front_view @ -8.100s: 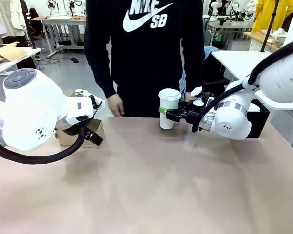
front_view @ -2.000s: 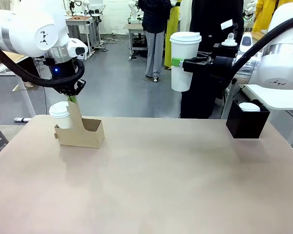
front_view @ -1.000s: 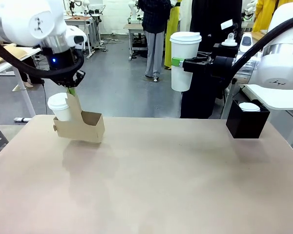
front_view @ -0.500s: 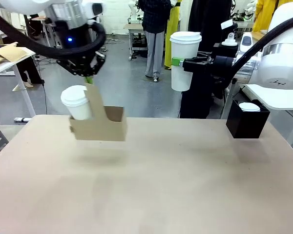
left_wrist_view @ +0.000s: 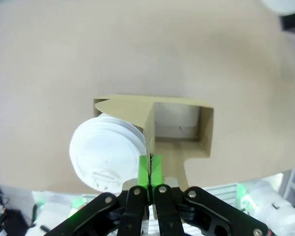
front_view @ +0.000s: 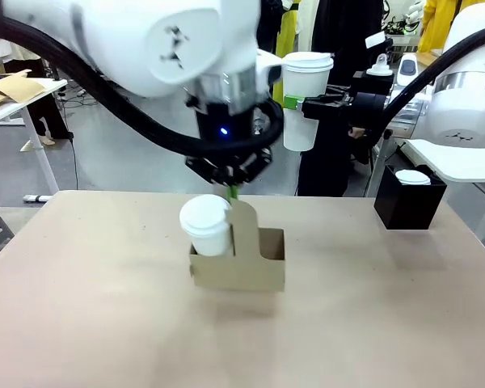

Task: Pour a drink into a cup and package it in a carrier.
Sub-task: Position the Cup Carrier in the center of the table.

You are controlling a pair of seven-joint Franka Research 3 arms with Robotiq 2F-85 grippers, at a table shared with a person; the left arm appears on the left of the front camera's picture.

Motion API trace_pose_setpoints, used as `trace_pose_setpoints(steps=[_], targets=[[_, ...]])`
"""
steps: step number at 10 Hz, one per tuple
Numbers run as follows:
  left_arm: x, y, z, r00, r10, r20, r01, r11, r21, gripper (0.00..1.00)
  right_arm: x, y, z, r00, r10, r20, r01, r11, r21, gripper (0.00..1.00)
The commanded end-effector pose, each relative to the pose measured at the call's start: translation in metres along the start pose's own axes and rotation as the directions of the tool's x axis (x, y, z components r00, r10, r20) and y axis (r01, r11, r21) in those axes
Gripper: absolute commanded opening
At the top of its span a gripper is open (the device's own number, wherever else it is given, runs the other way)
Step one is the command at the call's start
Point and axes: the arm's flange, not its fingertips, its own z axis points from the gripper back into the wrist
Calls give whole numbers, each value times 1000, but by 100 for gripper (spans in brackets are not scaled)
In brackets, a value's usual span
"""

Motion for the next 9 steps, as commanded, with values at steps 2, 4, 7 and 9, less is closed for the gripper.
trace_pose_setpoints(steps=[2,4,7,9], targets=[[2,-22,-25,1000,-2,-3,2,1000,10,2,4,1,-2,1000,20,1,-20,1000,-4,80],[-4,-29,-40,1000,-5,-21,5,1000,16,2,4,1,-2,1000,20,1,-20,1000,-4,80],[-11,-38,-56,999,-18,-41,21,998,66,2,4,1,-2,1000,20,1,-20,1000,-4,80],[-11,-40,-55,993,-77,-90,85,993,81,2,4,1,-2,1000,20,1,-20,1000,-4,80]])
